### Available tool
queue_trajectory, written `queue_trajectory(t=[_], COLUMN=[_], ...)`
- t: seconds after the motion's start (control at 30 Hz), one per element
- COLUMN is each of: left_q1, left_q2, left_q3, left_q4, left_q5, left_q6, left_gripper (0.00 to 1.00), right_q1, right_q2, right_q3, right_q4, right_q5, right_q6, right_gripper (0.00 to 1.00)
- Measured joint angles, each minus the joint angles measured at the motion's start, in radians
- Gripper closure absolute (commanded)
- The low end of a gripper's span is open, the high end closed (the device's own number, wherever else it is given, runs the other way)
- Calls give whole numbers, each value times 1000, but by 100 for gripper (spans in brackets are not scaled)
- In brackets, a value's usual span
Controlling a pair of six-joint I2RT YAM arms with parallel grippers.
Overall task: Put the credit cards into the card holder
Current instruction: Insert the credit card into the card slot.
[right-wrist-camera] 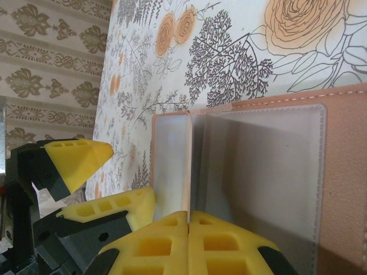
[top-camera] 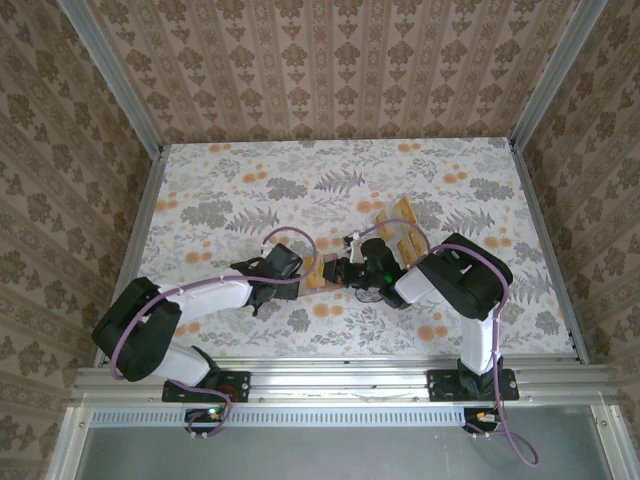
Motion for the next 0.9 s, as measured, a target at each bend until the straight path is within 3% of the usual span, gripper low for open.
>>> queue_trajectory(t=[0.9], left_q1=[0], left_q2=[-6], left_q3=[-5], left_q4=[0], left_q5=[0], left_q6=[0], left_gripper=[0], right_q1=[0], right_q2=[13], right_q3=[-38], right_q4=[53], right_q5=[0], right_q6=[11], right_gripper=[100])
